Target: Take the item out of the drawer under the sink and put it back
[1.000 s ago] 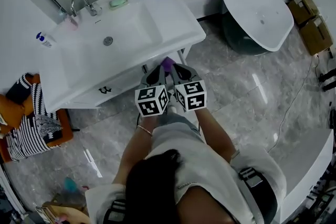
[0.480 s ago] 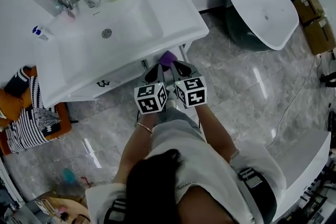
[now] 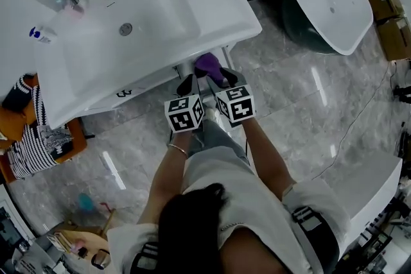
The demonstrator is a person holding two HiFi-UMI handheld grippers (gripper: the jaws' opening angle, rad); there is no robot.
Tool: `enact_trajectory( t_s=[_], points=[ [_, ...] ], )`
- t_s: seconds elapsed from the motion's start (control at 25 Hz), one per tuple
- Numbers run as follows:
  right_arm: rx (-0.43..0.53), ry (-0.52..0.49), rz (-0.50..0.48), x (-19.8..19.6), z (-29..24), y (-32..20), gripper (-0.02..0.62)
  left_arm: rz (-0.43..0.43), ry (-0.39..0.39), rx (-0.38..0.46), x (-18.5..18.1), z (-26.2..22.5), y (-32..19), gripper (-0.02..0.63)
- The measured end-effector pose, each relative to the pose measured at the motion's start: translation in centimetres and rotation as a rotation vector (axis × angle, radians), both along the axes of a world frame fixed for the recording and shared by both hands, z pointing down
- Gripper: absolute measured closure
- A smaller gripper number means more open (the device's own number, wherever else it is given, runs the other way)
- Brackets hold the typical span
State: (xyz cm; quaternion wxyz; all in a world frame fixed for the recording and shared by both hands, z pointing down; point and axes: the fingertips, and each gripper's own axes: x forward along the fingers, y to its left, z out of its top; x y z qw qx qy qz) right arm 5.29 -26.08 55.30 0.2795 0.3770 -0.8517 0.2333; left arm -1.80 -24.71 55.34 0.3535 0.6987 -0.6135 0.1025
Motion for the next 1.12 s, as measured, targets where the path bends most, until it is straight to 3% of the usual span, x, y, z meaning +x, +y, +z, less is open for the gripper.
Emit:
enact_trajectory(
  t_s=[0.44, 0.88, 1.12],
  points=[
    [-0.117, -0.001, 0.009, -1.0, 6.3, -2.2, 0.322, -0.009, -0.003, -0.096, -0.4, 5.0, -0.9, 0.603],
    [-0.184, 0.032, 0.060, -1.9, 13.2, -5.2, 0.291, 0.017, -0.003, -0.195, -0.6, 11.3, -2.4, 0.603],
    [-0.276, -0.007, 0.133, -2.3, 16.8, -6.0, 0.278, 0.001, -0.010, -0.250, -0.2, 14.7, -3.0, 0.603]
  ],
)
